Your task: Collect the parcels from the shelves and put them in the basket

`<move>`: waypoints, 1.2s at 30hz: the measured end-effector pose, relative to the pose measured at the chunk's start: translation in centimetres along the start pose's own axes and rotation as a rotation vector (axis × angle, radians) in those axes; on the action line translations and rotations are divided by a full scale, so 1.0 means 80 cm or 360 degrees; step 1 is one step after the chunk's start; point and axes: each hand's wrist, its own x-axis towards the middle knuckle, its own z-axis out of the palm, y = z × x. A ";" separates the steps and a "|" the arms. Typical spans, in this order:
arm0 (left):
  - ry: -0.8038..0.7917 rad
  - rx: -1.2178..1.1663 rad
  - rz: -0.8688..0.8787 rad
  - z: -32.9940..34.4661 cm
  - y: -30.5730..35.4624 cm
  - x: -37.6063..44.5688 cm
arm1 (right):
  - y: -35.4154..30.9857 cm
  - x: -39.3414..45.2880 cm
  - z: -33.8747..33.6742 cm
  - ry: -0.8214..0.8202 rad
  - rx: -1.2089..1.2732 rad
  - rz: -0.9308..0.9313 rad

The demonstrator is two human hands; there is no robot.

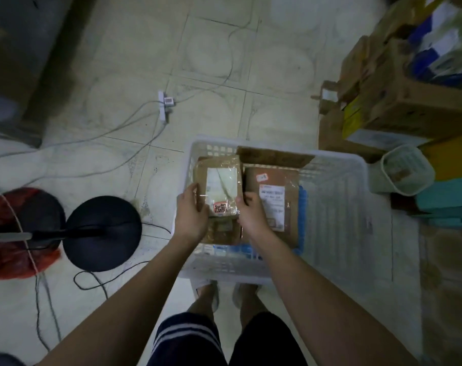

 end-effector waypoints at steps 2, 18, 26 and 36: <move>0.0068 0.0115 0.0116 0.010 0.005 0.011 | -0.003 0.017 0.011 0.0035 0.0050 0.0029; -0.0221 0.0815 -0.0009 0.020 0.007 0.024 | -0.001 0.003 -0.015 -0.0354 -0.0422 -0.0065; 0.0528 0.0443 -0.0518 -0.029 -0.005 -0.020 | 0.088 -0.014 -0.144 -0.0277 -0.1077 -0.0216; 0.0094 0.0585 -0.0503 -0.006 -0.028 -0.014 | 0.127 -0.040 -0.183 -0.0507 -0.1485 0.0165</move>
